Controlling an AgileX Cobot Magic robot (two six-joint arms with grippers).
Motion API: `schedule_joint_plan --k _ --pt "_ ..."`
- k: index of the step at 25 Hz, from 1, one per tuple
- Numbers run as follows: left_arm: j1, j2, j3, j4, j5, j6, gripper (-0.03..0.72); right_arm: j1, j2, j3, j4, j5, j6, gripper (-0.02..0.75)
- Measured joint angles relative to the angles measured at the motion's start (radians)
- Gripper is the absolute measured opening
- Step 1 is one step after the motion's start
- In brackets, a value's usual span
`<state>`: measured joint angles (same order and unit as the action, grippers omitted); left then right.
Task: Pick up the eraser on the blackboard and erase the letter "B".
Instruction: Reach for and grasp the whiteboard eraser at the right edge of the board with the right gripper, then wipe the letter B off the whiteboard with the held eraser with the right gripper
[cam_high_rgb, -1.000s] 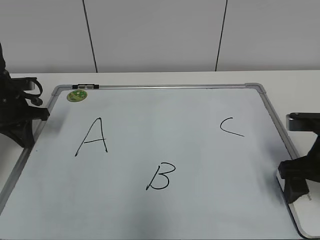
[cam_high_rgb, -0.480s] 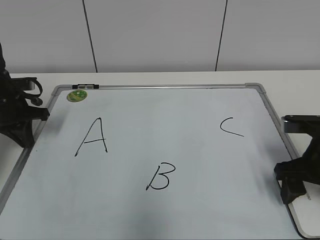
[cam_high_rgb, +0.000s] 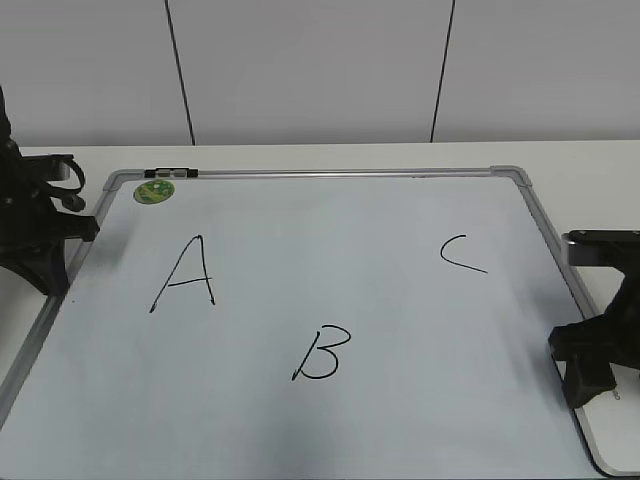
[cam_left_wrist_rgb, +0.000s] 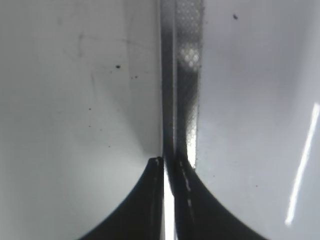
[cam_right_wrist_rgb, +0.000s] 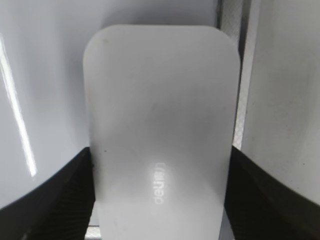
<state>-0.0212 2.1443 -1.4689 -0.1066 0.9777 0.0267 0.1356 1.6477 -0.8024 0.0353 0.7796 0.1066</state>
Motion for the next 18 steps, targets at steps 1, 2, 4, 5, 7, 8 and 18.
schedule_joint_plan --k 1,2,4,5,7,8,18 --pt "0.0 0.0 0.0 0.0 0.0 0.0 0.022 0.0 0.0 0.0 0.0 0.0 0.0 0.533" --pt "0.0 0.0 0.0 0.0 0.0 0.0 0.022 0.0 0.0 -0.003 0.002 0.0 0.0 0.533" --pt "0.0 0.0 0.0 0.0 0.0 0.0 0.022 0.0 0.004 -0.029 0.016 0.028 -0.008 0.533" --pt "0.0 0.0 0.0 0.0 0.0 0.0 0.022 0.0 0.006 -0.052 0.028 0.052 -0.018 0.533" --pt "0.0 0.0 0.0 0.0 0.0 0.0 0.022 0.0 0.008 -0.123 0.06 0.106 -0.048 0.533" --pt "0.0 0.0 0.0 0.0 0.0 0.0 0.022 0.006 0.012 -0.177 0.072 0.143 -0.063 0.533" --pt "0.0 0.0 0.0 -0.005 0.0 0.0 0.022 0.236 0.249 -0.572 0.074 0.352 -0.075 0.533"
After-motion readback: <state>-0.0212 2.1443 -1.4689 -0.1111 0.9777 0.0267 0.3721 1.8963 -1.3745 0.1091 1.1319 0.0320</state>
